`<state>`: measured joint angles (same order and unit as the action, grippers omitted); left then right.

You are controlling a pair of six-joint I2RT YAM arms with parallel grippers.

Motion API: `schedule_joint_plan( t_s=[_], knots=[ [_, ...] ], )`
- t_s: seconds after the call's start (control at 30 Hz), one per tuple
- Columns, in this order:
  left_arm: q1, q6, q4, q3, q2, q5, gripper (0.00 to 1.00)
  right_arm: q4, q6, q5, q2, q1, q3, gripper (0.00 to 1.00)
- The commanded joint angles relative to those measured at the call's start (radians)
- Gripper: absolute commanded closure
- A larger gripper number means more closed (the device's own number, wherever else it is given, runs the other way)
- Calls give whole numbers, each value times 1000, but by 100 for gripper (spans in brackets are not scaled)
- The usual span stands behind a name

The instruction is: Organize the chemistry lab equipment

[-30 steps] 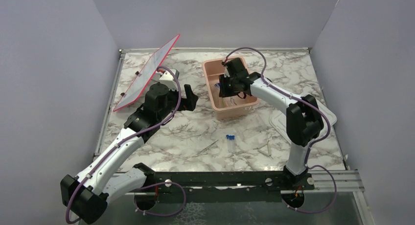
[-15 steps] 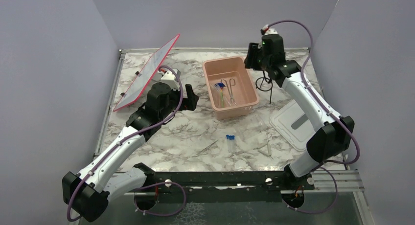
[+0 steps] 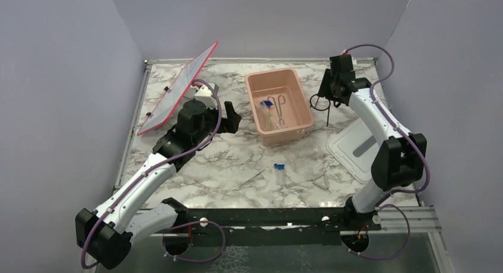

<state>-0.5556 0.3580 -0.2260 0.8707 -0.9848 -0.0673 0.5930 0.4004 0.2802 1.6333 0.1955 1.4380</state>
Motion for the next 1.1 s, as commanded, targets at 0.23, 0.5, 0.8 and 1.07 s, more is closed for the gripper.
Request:
schedule_joint_plan(
  t_s=[0.23, 0.5, 0.8, 1.07],
  knots=[
    [2, -5, 48, -42, 33, 7, 7, 85, 50, 73, 86, 5, -30, 55],
    [2, -7, 51, -50, 48, 1, 7, 65, 50, 114, 108, 5, -56, 67],
    [3, -8, 50, -55, 67, -2, 7, 79, 28, 171, 171, 5, -8, 87],
    [3, -8, 49, -58, 79, -4, 7, 115, -19, 267, 116, 5, 87, 99]
  ],
)
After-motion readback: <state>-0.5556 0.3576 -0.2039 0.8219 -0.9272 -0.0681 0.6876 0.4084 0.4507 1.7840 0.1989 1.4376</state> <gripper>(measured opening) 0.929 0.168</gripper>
